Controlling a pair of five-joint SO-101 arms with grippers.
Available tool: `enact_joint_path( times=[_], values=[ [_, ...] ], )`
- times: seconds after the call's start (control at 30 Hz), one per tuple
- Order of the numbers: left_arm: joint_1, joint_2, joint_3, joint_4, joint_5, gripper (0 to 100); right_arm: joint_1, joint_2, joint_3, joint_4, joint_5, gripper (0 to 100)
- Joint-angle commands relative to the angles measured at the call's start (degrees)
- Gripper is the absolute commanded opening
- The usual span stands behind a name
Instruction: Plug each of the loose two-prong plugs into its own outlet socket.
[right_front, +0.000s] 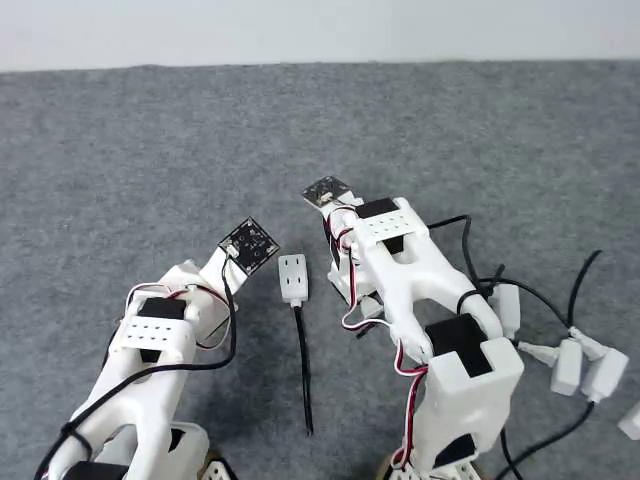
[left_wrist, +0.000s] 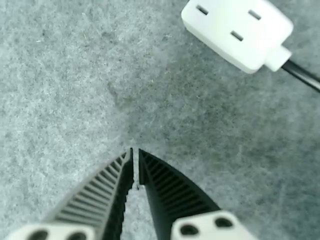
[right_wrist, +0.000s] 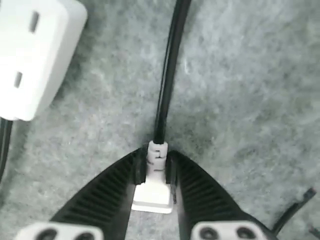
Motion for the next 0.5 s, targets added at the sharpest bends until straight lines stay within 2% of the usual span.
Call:
enact_joint_path(
  times=[0.0, 0.23, 0.3, 0.4, 0.47],
  values=[
    [-0.4, -1.7, -0.4, -1.1, -0.3, 1, -1.1, 0.1, -1.8, -0.9, 2.1, 0.9],
    [-0.4, -1.3, -1.0, -1.1, 0.2, 1, -0.9, 0.5, -5.0, 3.2, 1.7, 0.8],
    [-1.0, -0.4, -2.8, -1.0, 3.0, 1, -1.3, -1.6, -7.8, 7.3, 0.6, 0.8],
    [-3.5, 5.8, -8.6, 0.2, 9.3, 1, -2.4, -7.3, -11.4, 11.9, -3.6, 0.8],
    [-3.8, 13.2, -15.4, 5.0, 9.6, 1, -3.6, -12.4, -12.7, 13.6, -5.0, 0.8]
  ],
)
